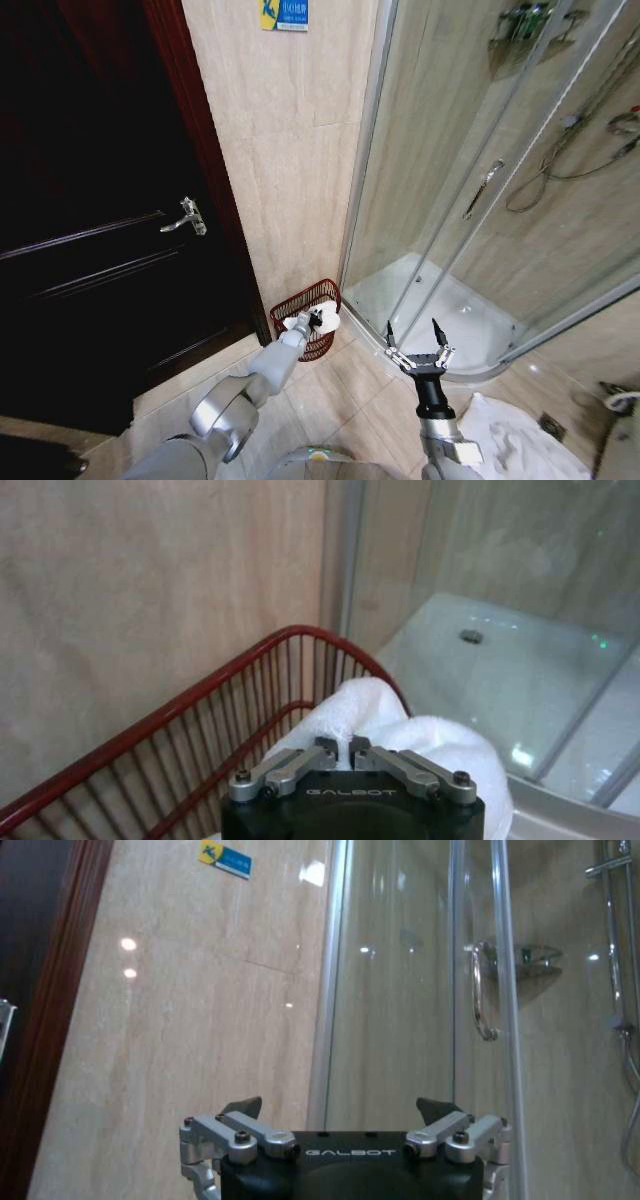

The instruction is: Discard the used towel into the hamper.

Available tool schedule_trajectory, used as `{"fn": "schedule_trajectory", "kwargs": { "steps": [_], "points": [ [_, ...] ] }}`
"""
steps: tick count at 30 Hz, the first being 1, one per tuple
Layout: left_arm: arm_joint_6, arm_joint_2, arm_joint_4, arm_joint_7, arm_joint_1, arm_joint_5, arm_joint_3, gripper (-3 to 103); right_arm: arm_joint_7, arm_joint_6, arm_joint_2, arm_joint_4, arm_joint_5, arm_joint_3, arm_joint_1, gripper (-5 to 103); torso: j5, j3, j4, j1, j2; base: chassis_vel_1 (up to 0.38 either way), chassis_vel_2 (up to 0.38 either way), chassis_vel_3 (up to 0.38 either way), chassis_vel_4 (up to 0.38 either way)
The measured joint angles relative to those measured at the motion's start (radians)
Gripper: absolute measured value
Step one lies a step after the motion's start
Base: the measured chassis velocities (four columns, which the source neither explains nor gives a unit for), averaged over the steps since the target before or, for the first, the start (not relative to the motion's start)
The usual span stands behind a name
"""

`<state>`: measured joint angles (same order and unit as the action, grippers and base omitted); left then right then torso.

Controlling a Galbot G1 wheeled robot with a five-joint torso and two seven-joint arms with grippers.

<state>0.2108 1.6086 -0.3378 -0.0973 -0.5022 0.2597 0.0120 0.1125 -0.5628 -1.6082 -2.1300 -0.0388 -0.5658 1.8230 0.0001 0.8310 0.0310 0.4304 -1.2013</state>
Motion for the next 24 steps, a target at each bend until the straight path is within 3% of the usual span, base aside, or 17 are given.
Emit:
{"fn": "schedule_trajectory", "kwargs": {
  "steps": [13,24],
  "points": [
    [0.001,0.000,0.040,0.083,0.017,-0.036,0.071,4,0.007,-0.014,0.000,-0.004,0.001,-0.001,0.022,100,-0.0001,0.000,0.0000,0.000,0.000,0.000,0.000,0.000,0.000],
    [-0.012,0.000,0.030,0.101,0.021,-0.041,0.063,4,0.010,-0.020,0.000,-0.005,-0.003,0.000,0.027,100,-0.0001,0.000,0.0000,0.000,0.000,0.000,0.000,0.000,0.000]
  ]
}}
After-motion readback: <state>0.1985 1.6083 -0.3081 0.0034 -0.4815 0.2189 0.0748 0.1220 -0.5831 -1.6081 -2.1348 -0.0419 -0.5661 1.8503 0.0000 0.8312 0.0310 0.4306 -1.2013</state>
